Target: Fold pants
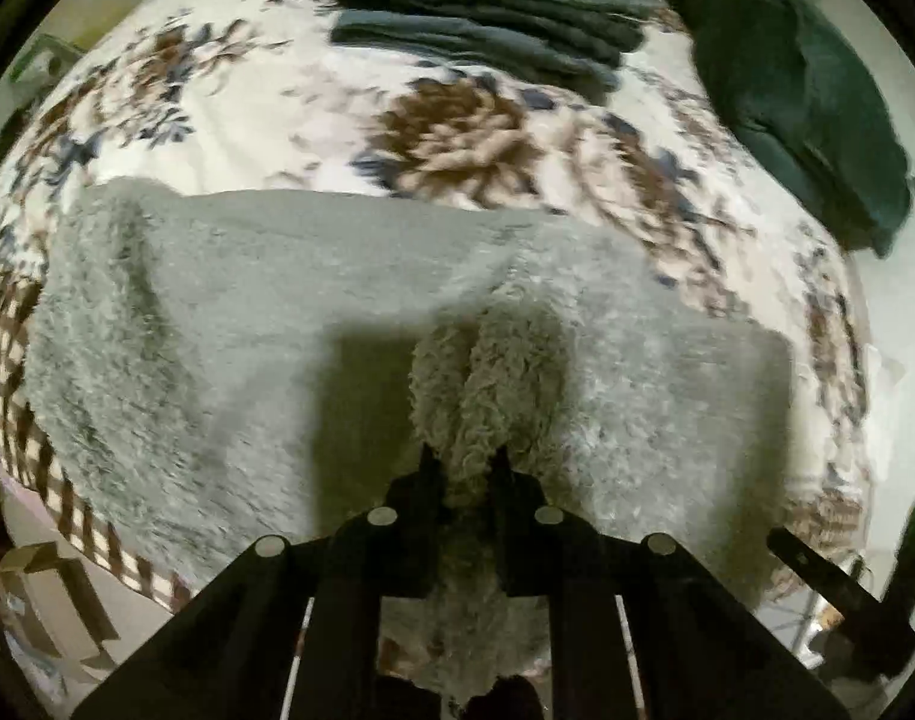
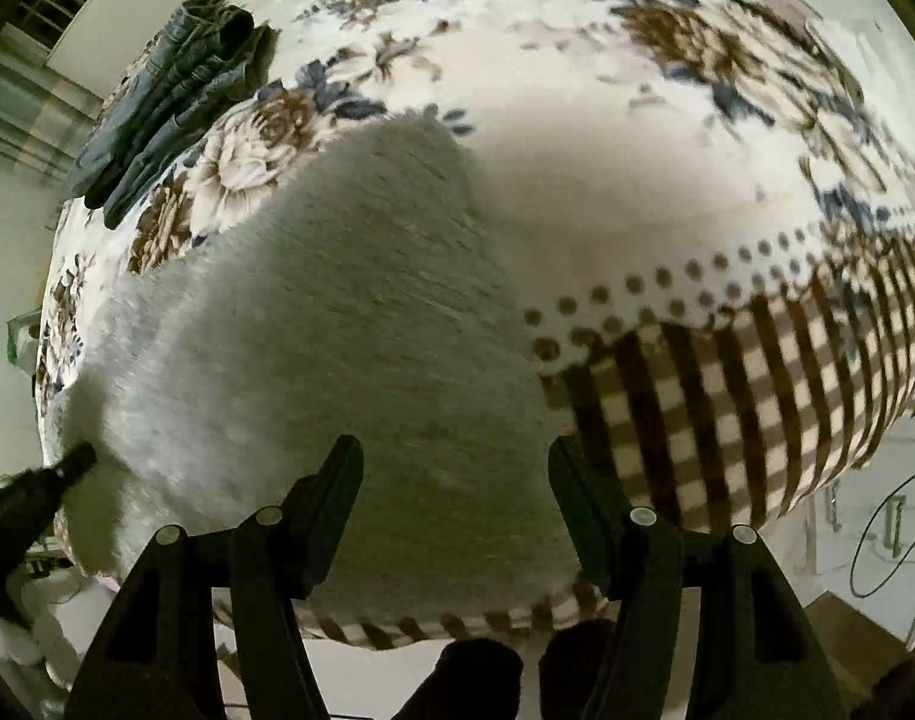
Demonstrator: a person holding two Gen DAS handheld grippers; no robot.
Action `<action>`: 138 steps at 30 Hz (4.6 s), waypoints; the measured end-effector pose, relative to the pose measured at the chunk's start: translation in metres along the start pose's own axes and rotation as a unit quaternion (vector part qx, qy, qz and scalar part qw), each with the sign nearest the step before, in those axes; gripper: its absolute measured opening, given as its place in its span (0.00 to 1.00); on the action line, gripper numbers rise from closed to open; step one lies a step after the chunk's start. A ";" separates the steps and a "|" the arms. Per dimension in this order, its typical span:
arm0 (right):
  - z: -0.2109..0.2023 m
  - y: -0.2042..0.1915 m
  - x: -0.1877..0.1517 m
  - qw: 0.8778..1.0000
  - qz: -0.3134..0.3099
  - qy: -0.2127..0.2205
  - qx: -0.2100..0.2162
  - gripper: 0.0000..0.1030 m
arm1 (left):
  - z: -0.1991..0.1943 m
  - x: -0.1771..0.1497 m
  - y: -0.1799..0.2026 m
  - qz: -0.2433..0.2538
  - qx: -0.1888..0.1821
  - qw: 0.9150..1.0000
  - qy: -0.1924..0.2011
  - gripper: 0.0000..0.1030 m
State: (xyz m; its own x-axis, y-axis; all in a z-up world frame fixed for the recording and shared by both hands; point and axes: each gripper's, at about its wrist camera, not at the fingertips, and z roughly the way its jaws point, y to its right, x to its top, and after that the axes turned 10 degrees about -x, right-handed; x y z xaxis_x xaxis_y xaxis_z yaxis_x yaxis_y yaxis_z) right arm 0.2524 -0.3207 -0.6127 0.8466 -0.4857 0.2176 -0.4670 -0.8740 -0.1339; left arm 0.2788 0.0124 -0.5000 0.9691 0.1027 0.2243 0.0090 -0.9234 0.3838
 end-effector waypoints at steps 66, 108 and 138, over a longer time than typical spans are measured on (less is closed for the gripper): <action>0.035 -0.106 0.015 0.993 -0.088 -0.048 0.058 0.84 | -0.119 -0.020 -0.173 -0.247 -0.095 0.909 0.321 0.18; 0.106 0.107 0.122 0.921 0.087 -0.181 0.333 0.24 | 0.047 0.038 0.101 -0.005 0.093 0.995 0.038 0.92; 0.032 0.177 0.057 0.964 0.103 -0.128 0.209 0.76 | 0.055 0.004 0.098 0.018 -0.001 1.000 -0.009 1.00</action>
State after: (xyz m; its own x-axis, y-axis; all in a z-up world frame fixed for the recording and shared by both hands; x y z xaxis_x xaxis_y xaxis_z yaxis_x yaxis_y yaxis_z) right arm 0.2263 -0.5024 -0.6553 0.8071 -0.5830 -0.0932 -0.5334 -0.6525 -0.5383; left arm 0.2974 -0.0984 -0.5108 0.9731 0.0624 0.2216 -0.0268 -0.9253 0.3782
